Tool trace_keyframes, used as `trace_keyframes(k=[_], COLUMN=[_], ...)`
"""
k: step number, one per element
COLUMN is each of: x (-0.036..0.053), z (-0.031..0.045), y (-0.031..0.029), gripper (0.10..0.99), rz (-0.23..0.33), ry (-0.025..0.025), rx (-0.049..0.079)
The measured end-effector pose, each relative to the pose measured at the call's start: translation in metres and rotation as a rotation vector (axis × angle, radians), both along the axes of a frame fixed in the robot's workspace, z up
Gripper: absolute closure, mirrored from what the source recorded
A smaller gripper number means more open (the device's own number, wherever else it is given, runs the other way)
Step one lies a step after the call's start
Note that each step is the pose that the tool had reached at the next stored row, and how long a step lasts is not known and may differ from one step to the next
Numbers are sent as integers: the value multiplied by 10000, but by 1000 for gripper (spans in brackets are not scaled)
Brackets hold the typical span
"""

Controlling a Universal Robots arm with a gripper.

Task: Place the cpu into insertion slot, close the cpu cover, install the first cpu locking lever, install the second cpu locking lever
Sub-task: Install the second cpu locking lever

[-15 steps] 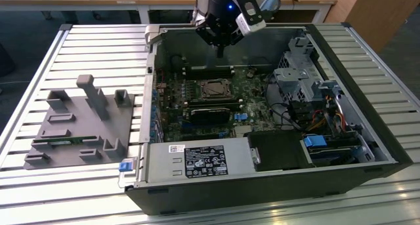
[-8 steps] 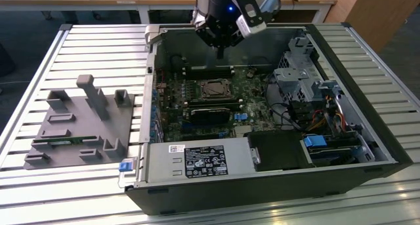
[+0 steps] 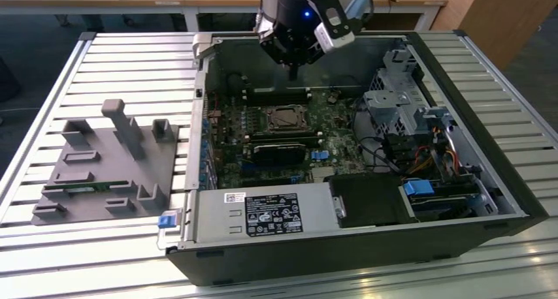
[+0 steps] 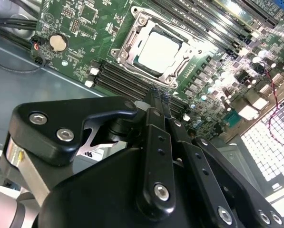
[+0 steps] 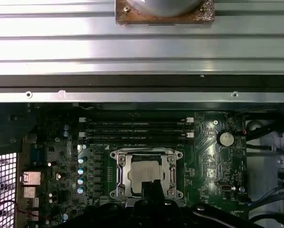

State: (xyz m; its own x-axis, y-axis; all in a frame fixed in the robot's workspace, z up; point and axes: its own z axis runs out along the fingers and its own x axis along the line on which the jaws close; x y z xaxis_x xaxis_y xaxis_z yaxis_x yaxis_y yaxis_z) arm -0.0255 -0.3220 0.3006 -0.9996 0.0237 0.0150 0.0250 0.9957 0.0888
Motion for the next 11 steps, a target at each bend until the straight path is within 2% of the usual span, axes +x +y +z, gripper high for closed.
trace_keyframes(k=[11], x=[0], z=[-19], y=[-64], gripper=[976], rz=[0], ry=[0], rx=[3])
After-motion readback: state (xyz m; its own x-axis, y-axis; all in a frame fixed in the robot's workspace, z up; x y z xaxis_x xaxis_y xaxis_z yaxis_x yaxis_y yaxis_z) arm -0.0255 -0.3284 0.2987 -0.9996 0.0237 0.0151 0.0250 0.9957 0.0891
